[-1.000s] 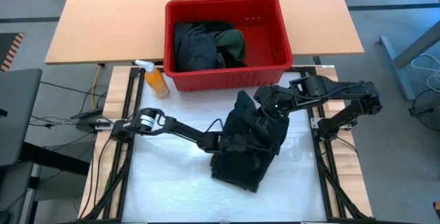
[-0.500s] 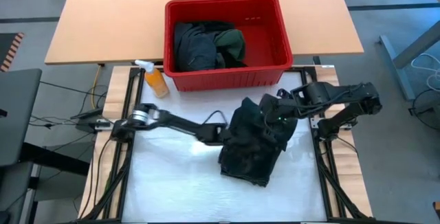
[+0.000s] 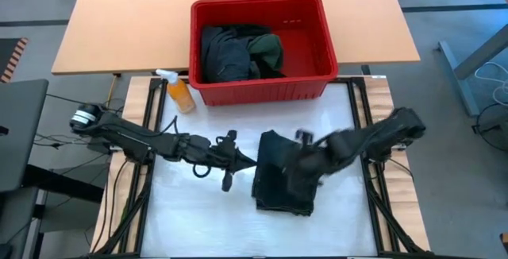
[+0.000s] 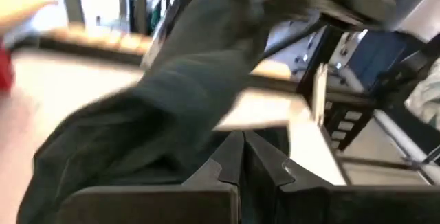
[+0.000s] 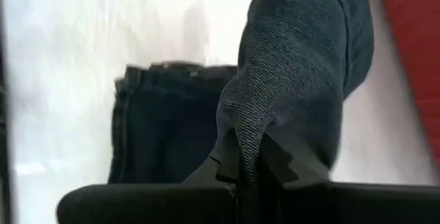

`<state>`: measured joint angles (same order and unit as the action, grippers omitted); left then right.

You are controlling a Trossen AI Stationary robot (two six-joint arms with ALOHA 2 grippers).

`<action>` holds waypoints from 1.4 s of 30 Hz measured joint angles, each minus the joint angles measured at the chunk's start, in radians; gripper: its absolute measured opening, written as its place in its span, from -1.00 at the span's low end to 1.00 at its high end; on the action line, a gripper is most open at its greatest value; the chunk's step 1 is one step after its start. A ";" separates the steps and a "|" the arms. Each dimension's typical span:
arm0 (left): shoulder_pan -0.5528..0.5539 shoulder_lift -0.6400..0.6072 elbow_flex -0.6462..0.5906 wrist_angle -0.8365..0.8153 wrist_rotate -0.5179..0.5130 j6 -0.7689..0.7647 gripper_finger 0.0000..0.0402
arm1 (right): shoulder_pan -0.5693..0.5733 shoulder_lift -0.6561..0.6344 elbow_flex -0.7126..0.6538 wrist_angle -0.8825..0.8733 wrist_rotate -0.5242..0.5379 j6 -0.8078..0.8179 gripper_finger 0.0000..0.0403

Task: Fold Laundry from Bin
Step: Fold the blue pants

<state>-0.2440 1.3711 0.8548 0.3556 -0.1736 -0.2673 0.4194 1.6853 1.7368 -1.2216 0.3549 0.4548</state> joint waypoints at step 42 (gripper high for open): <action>0.033 0.546 0.092 0.313 0.360 -0.303 -1.00 | 0.103 -0.142 -0.279 0.223 0.060 0.415 -0.13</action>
<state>-0.2112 1.9175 0.9470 0.6682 0.1866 -0.5707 0.5222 1.5438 1.4574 -0.9988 0.4150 0.8703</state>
